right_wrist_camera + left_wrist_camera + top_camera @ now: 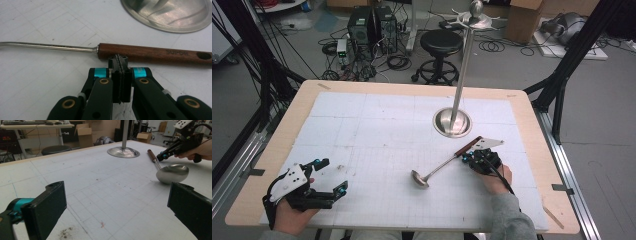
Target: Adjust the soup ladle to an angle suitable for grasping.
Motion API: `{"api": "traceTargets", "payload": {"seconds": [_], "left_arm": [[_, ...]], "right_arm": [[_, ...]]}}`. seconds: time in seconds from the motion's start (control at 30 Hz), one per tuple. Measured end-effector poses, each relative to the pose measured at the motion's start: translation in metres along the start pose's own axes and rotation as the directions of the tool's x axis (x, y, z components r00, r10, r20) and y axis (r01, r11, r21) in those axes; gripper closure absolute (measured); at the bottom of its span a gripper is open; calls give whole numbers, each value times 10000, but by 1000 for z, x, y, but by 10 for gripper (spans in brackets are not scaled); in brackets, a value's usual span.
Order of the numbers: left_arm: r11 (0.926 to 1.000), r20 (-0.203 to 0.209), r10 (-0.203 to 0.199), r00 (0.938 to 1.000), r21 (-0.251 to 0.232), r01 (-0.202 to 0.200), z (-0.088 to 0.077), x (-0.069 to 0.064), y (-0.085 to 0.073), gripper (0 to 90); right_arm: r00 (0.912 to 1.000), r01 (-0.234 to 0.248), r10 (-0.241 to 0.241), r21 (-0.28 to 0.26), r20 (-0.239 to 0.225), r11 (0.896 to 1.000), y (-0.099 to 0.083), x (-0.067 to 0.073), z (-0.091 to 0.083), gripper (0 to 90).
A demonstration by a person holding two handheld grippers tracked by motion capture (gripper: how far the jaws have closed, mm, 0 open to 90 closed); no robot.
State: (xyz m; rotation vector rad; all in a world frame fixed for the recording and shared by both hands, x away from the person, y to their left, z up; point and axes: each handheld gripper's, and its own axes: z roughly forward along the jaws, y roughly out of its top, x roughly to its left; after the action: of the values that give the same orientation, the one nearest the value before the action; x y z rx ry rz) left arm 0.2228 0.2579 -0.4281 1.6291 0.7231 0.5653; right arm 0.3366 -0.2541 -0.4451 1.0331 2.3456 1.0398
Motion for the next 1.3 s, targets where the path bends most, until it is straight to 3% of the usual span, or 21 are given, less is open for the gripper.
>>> {"api": "traceTargets", "payload": {"seconds": [0.03, 0.07, 0.17, 0.23, 0.27, 0.33, 0.4, 0.47, 0.5, 0.53, 0.63, 0.97, 1.07, 1.13, 1.3], "left_arm": [[10000, 3, -13, 10000, -24, 13, 0, 0, 0, 25], [10000, -3, -49, 10000, -38, 49, 0, 0, 0, 25], [10000, -4, 1, 10000, 19, -1, 0, 1, 0, 25], [10000, 11, -11, 10000, -13, 11, 0, -1, 1, 25], [10000, 11, -11, 10000, -13, 11, 0, -1, 1, 25], [10000, 21, 11, 10000, 0, -11, 1, -1, 1, 25], [10000, 22, 15, 10000, 23, -15, 1, -1, 0, 25], [10000, 36, -4, 10000, 2, 4, 0, -1, 0, 25], [10000, 25, -20, 10000, 30, 20, 0, -1, 0, 25], [10000, 7, 0, 10000, 22, 0, -1, -1, 0, 25], [10000, -21, -36, 10000, 36, 36, -1, -1, -1, 25], [9999, -43, -27, 10000, 101, 28, -2, -2, -1, 25], [10000, -11, 16, 10000, 81, -16, -2, -2, -1, 25], [10000, -7, -3, 10000, 92, 3, -2, -2, -1, 25], [10000, 78, 15, 10000, 92, -16, 1, -2, 0, 25]], "right_arm": [[9998, -138, 134, -215, -178, 9997, 1, 0, -3, 900], [9981, -391, 352, -762, -512, 9963, 4, 2, -9, 900], [9955, -392, 299, -1033, -903, 9939, 7, 7, -11, 900], [9910, -61, -63, -922, -1338, 9957, 14, 22, -5, 900], [9910, -61, -63, -922, -1338, 9957, 14, 22, -5, 900], [9843, 292, -436, -860, -1711, 9959, 23, 39, 3, 900], [9813, 434, -578, -812, -1837, 9958, 26, 45, 6, 900], [9733, 727, -860, -696, -2129, 9949, 32, 56, 13, 900], [9610, 1158, -1249, -511, -2469, 9920, 36, 67, 21, 900], [9556, 1322, -1360, -323, -2612, 9907, 37, 73, 25, 900], [9493, 1560, -1524, -87, -2751, 9877, 39, 82, 37, 900], [9467, 1877, -1788, 76, -2680, 9822, 43, 88, 43, 900], [9421, 1815, -1686, 176, -2900, 9832, 42, 88, 41, 900], [9330, 1835, -1633, 337, -3207, 9824, 42, 89, 39, 900], [9315, 1672, -1419, 477, -3349, 9848, 40, 90, 36, 900]]}}
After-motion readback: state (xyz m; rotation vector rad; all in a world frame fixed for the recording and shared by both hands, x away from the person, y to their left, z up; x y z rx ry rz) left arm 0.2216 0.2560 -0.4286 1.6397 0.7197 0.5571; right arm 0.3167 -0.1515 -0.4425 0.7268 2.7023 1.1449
